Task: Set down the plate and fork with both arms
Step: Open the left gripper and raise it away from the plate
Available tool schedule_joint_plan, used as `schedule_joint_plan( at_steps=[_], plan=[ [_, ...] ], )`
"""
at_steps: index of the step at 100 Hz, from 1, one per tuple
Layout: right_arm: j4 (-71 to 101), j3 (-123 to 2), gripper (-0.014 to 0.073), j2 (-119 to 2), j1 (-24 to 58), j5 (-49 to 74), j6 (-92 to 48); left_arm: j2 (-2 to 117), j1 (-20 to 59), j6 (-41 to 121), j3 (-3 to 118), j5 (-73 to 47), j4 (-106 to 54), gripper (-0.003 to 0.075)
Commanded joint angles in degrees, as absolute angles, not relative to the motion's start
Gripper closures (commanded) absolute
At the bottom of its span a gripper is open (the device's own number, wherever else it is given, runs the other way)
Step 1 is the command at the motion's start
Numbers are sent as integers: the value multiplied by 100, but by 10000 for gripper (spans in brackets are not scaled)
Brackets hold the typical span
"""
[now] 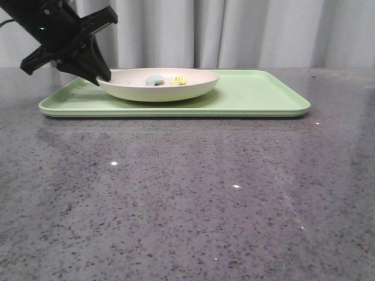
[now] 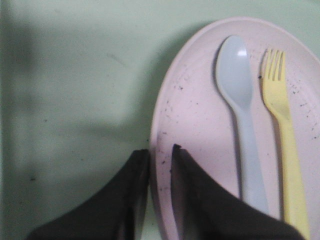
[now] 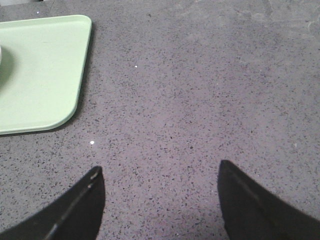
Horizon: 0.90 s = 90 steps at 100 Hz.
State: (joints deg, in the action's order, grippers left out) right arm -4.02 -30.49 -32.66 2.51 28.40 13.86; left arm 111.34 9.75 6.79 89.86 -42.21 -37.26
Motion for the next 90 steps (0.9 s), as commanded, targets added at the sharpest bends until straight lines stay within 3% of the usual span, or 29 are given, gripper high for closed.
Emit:
schedule_joint_plan(
  at_steps=[1,10,58,90],
  plan=[
    [-426,-3253,105,-3314,215,2418,1366,10808,1007,712,9187,-4061,-3987,430],
    [-426,-3253,105,-3314,215,2418,1366,10808,996,712,9187,-4061,-3987,358],
    [-408,-4050,105,-3827,281,2981,1361,9944,996,724,9053,-4015,-3152,366],
    [-408,-5560,105,-5066,1028,3717,1293,8391,996,724,7672,-3439,-2497,366]
  ],
)
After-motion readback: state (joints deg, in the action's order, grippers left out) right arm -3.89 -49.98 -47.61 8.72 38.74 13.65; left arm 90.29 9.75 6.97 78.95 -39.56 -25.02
